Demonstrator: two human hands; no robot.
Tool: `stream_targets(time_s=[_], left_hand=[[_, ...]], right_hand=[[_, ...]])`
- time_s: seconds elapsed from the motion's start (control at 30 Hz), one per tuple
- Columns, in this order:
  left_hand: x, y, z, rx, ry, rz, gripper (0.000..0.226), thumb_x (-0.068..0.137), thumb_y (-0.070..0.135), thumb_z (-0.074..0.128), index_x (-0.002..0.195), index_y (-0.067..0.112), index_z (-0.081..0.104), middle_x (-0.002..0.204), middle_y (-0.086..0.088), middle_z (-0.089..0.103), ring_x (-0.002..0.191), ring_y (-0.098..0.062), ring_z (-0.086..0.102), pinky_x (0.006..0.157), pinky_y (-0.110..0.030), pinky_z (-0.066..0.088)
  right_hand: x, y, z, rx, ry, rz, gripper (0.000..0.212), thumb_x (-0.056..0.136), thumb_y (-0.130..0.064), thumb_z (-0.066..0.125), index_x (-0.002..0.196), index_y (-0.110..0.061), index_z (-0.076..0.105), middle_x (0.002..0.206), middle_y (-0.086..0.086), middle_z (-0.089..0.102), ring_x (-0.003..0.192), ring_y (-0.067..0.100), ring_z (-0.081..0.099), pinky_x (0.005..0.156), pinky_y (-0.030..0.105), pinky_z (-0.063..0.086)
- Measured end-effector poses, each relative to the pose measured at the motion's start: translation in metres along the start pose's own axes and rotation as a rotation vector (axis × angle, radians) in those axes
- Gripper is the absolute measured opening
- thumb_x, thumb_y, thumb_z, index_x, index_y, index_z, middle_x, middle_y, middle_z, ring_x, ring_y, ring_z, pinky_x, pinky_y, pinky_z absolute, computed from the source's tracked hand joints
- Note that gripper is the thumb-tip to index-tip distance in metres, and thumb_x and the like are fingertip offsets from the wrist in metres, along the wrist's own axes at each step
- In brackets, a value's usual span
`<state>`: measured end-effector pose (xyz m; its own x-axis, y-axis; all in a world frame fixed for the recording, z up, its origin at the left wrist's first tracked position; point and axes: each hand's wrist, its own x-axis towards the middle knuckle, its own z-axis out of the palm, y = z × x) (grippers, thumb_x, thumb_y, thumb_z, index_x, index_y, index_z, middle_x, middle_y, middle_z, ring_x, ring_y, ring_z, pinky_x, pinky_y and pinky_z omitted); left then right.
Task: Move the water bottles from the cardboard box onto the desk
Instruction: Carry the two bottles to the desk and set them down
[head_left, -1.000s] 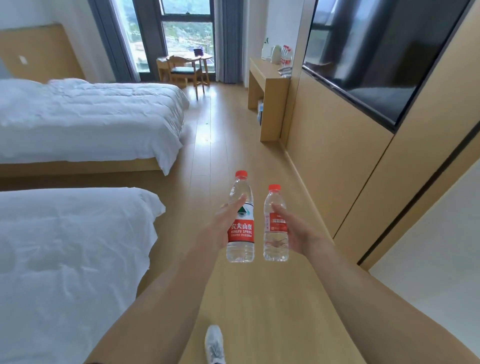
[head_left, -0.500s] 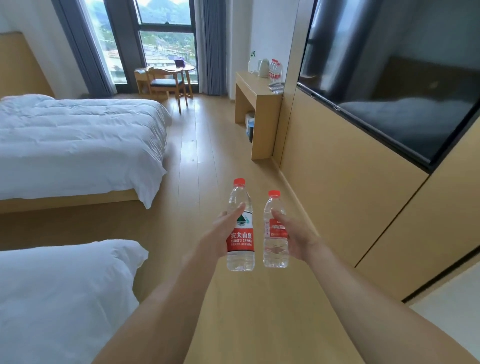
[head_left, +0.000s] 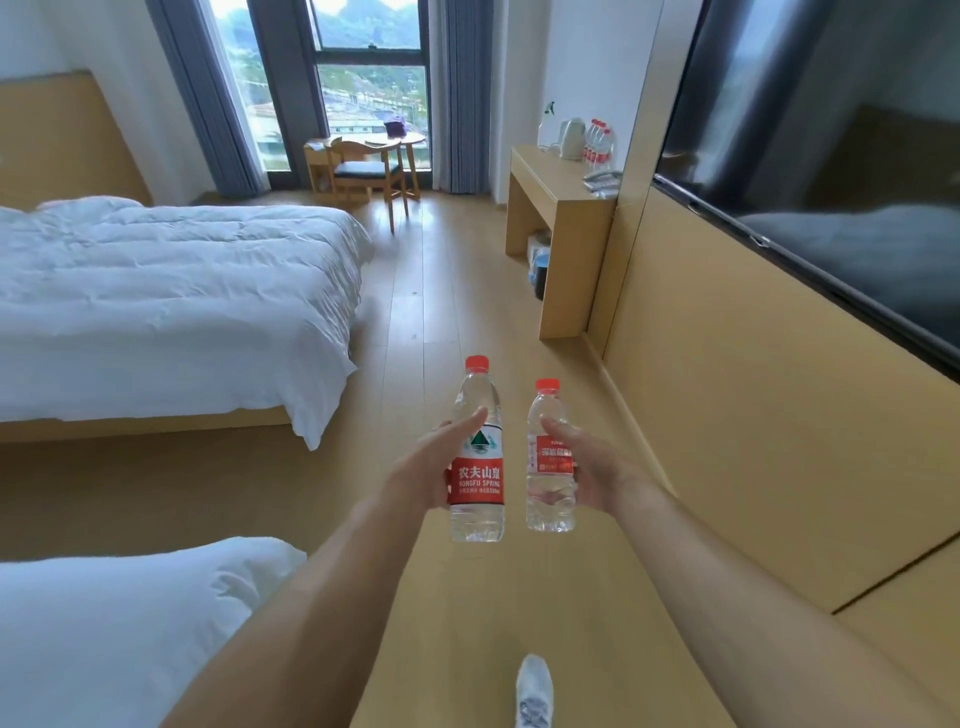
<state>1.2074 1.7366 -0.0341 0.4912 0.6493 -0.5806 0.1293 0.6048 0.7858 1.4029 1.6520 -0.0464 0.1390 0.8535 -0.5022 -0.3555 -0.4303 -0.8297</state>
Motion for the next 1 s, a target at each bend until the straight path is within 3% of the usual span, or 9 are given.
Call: stream_targets(time_s=[0.07,0.17,0.2,0.3,0.4,0.5,0.67,0.8,1.0], left_hand=[[0.024,0.02,-0.005,-0.013,-0.008,0.004,0.062,0.086,0.048,0.074,0.134,0.013,0.053,0.116,-0.017,0.072,0.082,-0.029,0.073,0.07,-0.045,0.062],[0.067,0.055,-0.009,-0.05,-0.01,0.034,0.059,0.091,0.045,0.07,0.137,0.013,0.051,0.126,-0.02,0.068,0.096,-0.033,0.07,0.085,-0.049,0.06],[0.08,0.067,-0.009,-0.068,-0.012,0.041,0.057,0.092,0.044,0.068,0.137,0.013,0.051,0.127,-0.021,0.067,0.1,-0.034,0.068,0.089,-0.05,0.058],[0.12,0.106,-0.008,-0.112,-0.035,0.035,0.053,0.092,0.048,0.064,0.13,0.012,0.055,0.11,-0.017,0.074,0.09,-0.03,0.072,0.083,-0.044,0.06],[0.161,0.142,-0.007,-0.141,-0.027,0.056,0.063,0.084,0.051,0.068,0.131,0.011,0.055,0.118,-0.019,0.07,0.097,-0.033,0.069,0.091,-0.047,0.057],[0.196,0.17,-0.007,-0.171,-0.01,0.038,0.069,0.075,0.055,0.071,0.128,0.012,0.057,0.109,-0.016,0.074,0.091,-0.031,0.072,0.086,-0.047,0.06],[0.254,0.209,-0.019,-0.17,-0.014,0.015,0.069,0.084,0.054,0.068,0.135,0.01,0.054,0.124,-0.02,0.069,0.101,-0.034,0.069,0.098,-0.051,0.054],[0.302,0.241,-0.033,-0.127,0.013,0.011,0.069,0.087,0.052,0.068,0.14,0.011,0.049,0.132,-0.023,0.064,0.104,-0.035,0.068,0.091,-0.051,0.057],[0.392,0.306,-0.065,0.019,0.073,0.008,0.068,0.085,0.056,0.071,0.136,0.016,0.053,0.12,-0.015,0.068,0.108,-0.034,0.067,0.084,-0.053,0.055]], right_hand=[[0.035,-0.018,-0.001,-0.049,0.021,-0.001,0.043,0.09,-0.048,0.07,0.123,-0.02,0.065,0.096,0.006,0.077,0.093,0.028,0.073,0.084,0.054,0.06],[0.089,-0.051,-0.005,-0.114,0.021,0.011,0.042,0.089,-0.049,0.071,0.123,-0.025,0.066,0.11,0.008,0.075,0.11,0.029,0.067,0.097,0.061,0.052],[0.106,-0.064,-0.006,-0.118,0.006,0.025,0.043,0.089,-0.049,0.071,0.124,-0.025,0.065,0.114,0.009,0.074,0.112,0.03,0.066,0.098,0.061,0.051],[0.153,-0.102,-0.011,-0.1,-0.044,0.056,0.046,0.088,-0.049,0.072,0.124,-0.022,0.064,0.117,0.011,0.072,0.114,0.032,0.066,0.098,0.062,0.051],[0.201,-0.139,-0.02,-0.107,-0.091,0.049,0.047,0.089,-0.049,0.071,0.126,-0.022,0.062,0.121,0.014,0.07,0.117,0.035,0.064,0.1,0.062,0.05],[0.24,-0.167,-0.025,-0.108,-0.089,0.084,0.05,0.089,-0.048,0.072,0.128,-0.019,0.061,0.119,0.014,0.069,0.119,0.036,0.062,0.1,0.064,0.049],[0.304,-0.202,-0.031,-0.122,-0.106,0.1,0.051,0.087,-0.048,0.073,0.128,-0.019,0.06,0.124,0.016,0.068,0.115,0.035,0.064,0.094,0.061,0.054],[0.358,-0.226,-0.032,-0.117,-0.101,0.092,0.049,0.088,-0.047,0.073,0.127,-0.02,0.062,0.115,0.013,0.071,0.113,0.035,0.065,0.096,0.063,0.052],[0.451,-0.273,-0.03,-0.109,-0.063,0.07,0.048,0.088,-0.046,0.073,0.128,-0.019,0.063,0.11,0.013,0.071,0.112,0.035,0.064,0.098,0.065,0.05]])
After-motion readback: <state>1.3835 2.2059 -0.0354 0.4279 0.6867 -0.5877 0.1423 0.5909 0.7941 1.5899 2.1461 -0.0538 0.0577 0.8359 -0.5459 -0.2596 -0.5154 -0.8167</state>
